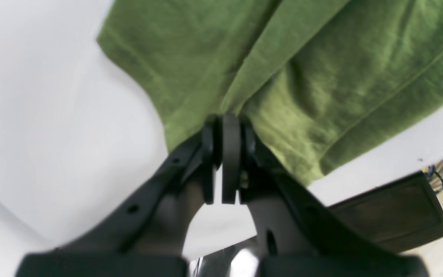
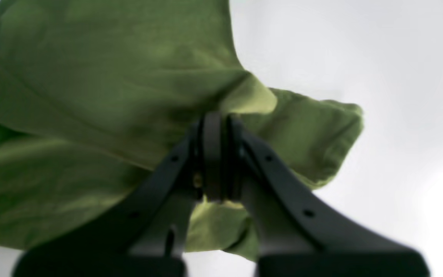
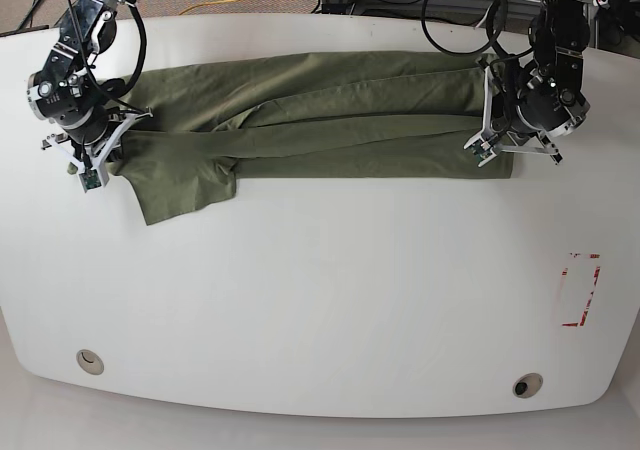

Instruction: Layout the t-shirt on the table in an organized manner, then fold the t-shirt properly

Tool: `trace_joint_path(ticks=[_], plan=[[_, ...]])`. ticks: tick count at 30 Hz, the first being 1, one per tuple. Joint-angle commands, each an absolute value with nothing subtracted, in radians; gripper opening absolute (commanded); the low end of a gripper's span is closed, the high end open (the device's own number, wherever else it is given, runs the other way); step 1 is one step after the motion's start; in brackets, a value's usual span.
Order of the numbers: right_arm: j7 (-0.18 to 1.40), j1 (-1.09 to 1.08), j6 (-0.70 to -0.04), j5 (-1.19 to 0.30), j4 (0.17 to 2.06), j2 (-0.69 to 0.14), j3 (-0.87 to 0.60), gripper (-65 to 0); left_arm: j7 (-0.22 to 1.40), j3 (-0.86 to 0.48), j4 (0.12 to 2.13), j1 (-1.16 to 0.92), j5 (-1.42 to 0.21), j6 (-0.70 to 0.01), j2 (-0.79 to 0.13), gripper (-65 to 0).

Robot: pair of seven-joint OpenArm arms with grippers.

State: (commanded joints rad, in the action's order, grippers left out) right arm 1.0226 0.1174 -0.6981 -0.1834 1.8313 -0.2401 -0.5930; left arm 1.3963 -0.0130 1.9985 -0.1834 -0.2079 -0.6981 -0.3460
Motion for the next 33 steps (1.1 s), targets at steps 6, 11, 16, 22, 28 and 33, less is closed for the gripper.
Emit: trace_joint_path(ticks=[6, 11, 16, 22, 28, 33], plan=[[1.024, 0.143, -0.698, -0.183, 1.831, -0.240, -0.595, -60.9, 1.396, -0.012, 1.997, -0.196, -0.206, -0.698, -0.349, -61.7], [1.024, 0.176, -0.698, -0.182, 1.836, -0.240, -0.595, -39.6, 1.396, -0.012, 1.997, -0.197, -0.202, -0.698, -0.351, -46.0], [1.024, 0.200, -0.698, -0.182, 1.867, -0.240, -0.596, -4.3, 1.396, -0.012, 1.997, -0.197, -0.200, -0.698, -0.352, -33.1], [1.024, 0.231, -0.698, -0.191, 1.960, -0.229, -0.659, 0.0, 1.396, -0.010, 1.997, -0.189, -0.206, -0.698, -0.369, -33.1], [1.024, 0.147, -0.698, -0.183, 1.968, -0.222, -0.702, 0.0, 1.396, -0.010, 1.998, -0.140, -0.208, -0.698, -0.366, -33.1], [1.024, 0.024, -0.698, -0.189, 1.828, -0.220, -0.668, 0.0, 1.396, -0.010, 1.998, -0.081, -0.209, -0.698, -0.338, -33.1]])
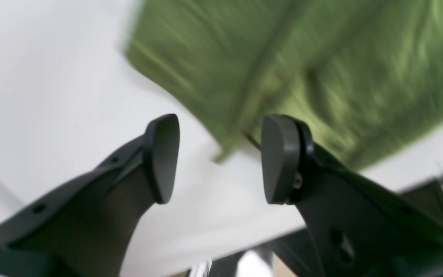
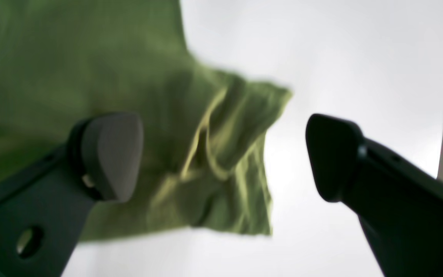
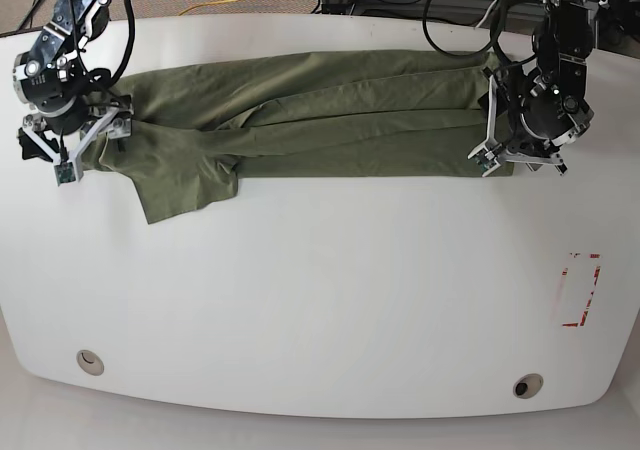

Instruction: Layout the t-shirt on the table in an organized manner, then fold the t-shirt properly

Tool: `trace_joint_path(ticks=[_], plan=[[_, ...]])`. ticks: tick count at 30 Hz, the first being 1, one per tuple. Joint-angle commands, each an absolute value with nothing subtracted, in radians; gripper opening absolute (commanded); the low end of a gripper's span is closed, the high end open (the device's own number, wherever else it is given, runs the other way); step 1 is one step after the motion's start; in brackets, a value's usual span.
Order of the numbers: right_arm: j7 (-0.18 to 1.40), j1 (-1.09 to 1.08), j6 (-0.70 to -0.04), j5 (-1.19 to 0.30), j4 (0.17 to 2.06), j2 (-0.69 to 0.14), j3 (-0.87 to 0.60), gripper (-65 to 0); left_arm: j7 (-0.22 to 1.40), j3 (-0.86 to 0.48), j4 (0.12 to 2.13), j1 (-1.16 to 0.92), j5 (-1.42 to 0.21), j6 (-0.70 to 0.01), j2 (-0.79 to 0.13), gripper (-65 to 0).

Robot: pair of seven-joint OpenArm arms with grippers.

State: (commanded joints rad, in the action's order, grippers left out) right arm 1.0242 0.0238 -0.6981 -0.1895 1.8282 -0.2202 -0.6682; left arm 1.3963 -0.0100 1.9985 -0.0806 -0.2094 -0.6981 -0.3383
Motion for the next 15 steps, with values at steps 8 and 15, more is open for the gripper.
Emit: trace_joint_path(ticks=[8, 15], plan=[[1.001, -0.205, -0.698, -0.185, 1.483, -0.222, -0.616, 0.0, 1.396, -0.010, 1.998, 0.002, -0.206, -0.698, -0.321, -33.2], [0.908, -0.283, -0.698, -0.182, 1.282, -0.225, -0.598, 0.0, 1.396, -0.012, 1.997, 0.030, -0.203, -0.698, -0.321, -33.2]])
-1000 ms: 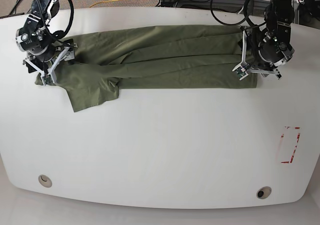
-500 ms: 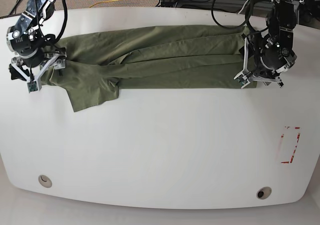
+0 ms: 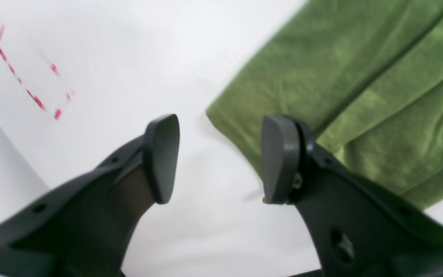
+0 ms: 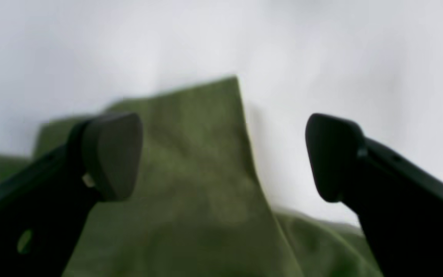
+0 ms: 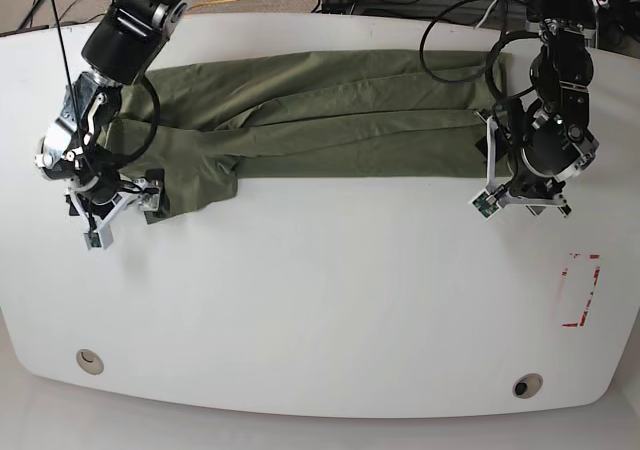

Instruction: Layout the t-shirt on the table in an organized manner, then fold the t-shirt properly

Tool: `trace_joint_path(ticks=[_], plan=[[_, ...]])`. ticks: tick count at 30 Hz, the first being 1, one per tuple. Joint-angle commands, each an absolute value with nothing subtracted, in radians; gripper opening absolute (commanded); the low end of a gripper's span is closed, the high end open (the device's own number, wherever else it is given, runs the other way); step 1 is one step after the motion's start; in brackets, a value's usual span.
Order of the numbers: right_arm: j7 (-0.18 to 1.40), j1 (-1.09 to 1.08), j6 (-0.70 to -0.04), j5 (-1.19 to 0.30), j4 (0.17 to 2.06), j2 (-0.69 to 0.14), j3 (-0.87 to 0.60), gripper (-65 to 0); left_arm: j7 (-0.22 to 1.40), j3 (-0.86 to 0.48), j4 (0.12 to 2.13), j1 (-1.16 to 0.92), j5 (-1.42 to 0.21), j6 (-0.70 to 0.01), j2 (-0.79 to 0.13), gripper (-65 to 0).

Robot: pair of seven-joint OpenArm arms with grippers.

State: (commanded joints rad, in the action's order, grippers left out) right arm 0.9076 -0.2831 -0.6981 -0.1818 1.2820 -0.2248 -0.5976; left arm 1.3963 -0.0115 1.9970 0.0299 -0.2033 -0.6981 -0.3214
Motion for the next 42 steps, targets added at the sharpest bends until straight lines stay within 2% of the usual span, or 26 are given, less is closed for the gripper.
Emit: trace_joint_path(ticks=[4, 15, 17, 19, 23, 26, 27, 31, 35, 38, 42], plan=[[0.900, -0.294, -0.698, -0.191, 1.216, -0.252, -0.536, 0.0, 1.396, -0.013, 1.997, 0.030, -0.203, -0.698, -0.321, -33.2], [0.862, -0.252, -0.698, -0.193, 1.210, -0.205, -0.461, -0.3, 1.396, -0.013, 1.997, 0.030, -0.203, -0.698, -0.321, -33.2], [0.858, -0.239, -0.698, -0.193, 1.210, -0.203, -0.447, -4.6, 1.396, -0.013, 1.997, 0.030, -0.203, -0.698, -0.321, -33.2], [0.857, -0.232, -0.698, -0.193, 1.211, -0.193, -0.441, -13.2, 1.396, -0.013, 1.997, 0.031, -0.203, -0.698, -0.321, -33.2], [0.857, -0.232, -0.698, -0.193, 1.213, -0.186, -0.441, -36.3, 1.396, -0.013, 1.997, 0.036, -0.203, -0.698, -0.321, -33.2], [0.857, -0.234, -0.698, -0.193, 1.213, -0.186, -0.441, -59.8, 1.396, -0.013, 1.997, 0.036, -0.203, -0.698, -0.321, -33.2], [0.857, -0.234, -0.698, -0.193, 1.213, -0.186, -0.440, -63.9, 1.396, -0.013, 1.995, 0.036, -0.203, -0.698, -0.321, -33.2], [0.860, -0.236, -0.698, -0.193, 1.234, -0.189, -0.440, -63.7, 1.396, -0.013, 1.995, 0.036, -0.202, -0.698, -0.321, -33.2], [0.888, -0.229, -0.698, -0.194, 1.333, -0.186, -0.440, -65.0, 1.396, -0.013, 1.994, 0.033, -0.202, -0.698, -0.321, -33.2], [0.990, -0.225, -0.698, -0.202, 1.428, -0.185, -0.421, -65.0, 1.396, -0.013, 1.982, 0.033, -0.202, -0.698, -0.321, -33.2], [1.119, -0.182, -0.698, -0.285, 1.566, -0.185, -0.415, -65.0, 1.396, -0.013, 1.971, 0.035, -0.202, -0.698, -0.321, -33.2]])
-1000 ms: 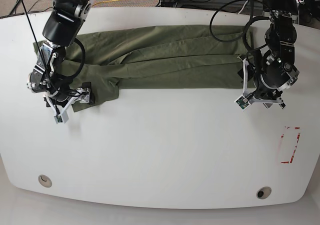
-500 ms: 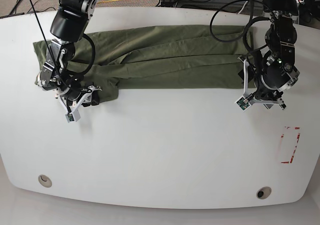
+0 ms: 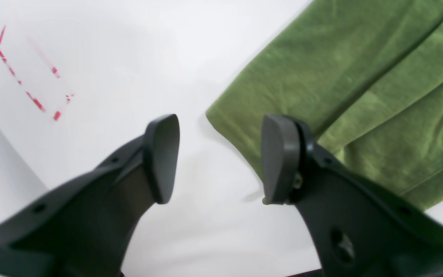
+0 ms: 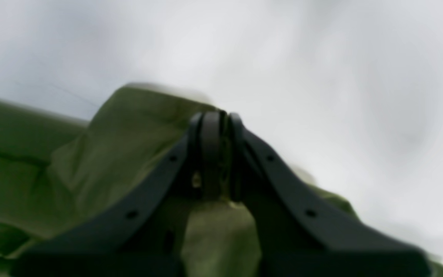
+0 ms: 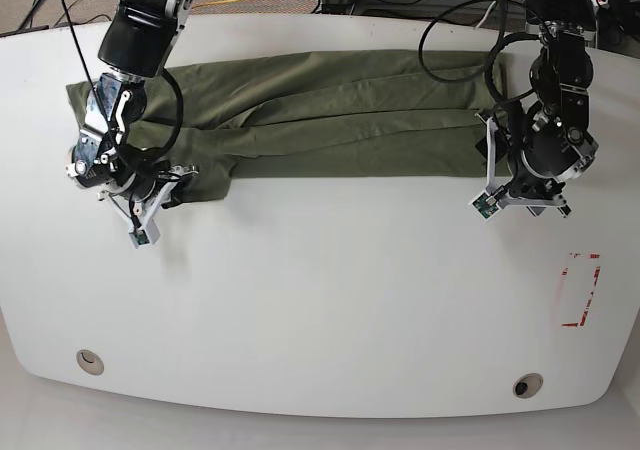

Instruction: Layout the t-shirt on the table in an organized manner, then fold the t-shirt properly

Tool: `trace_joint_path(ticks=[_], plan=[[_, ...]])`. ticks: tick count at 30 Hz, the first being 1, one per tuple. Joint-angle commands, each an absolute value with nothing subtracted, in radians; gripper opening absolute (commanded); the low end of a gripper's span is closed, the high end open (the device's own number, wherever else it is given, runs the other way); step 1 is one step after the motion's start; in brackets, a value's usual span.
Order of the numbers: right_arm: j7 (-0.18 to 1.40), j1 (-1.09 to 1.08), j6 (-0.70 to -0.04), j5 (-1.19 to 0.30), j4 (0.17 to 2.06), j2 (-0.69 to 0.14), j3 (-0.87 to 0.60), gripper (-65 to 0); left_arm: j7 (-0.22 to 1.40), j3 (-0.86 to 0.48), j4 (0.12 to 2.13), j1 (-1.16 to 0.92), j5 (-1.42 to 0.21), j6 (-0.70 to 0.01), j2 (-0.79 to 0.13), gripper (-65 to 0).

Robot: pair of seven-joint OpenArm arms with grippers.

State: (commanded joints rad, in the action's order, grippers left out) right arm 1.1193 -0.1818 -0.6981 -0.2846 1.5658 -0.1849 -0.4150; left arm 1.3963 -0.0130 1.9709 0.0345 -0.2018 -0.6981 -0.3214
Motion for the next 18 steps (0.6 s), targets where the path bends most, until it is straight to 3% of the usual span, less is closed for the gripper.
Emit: trace_joint_path(ticks=[7, 18], plan=[[1.280, -0.077, -0.698, -0.473, 1.788, -0.189, -0.414, -65.0, 1.396, -0.010, 1.969, 0.035, -0.202, -0.698, -0.321, -33.2], [1.328, 0.124, -0.698, -0.829, 1.862, -0.283, -0.349, -65.0, 1.396, -0.008, 1.969, 0.035, -0.202, -0.698, -0.321, -33.2]])
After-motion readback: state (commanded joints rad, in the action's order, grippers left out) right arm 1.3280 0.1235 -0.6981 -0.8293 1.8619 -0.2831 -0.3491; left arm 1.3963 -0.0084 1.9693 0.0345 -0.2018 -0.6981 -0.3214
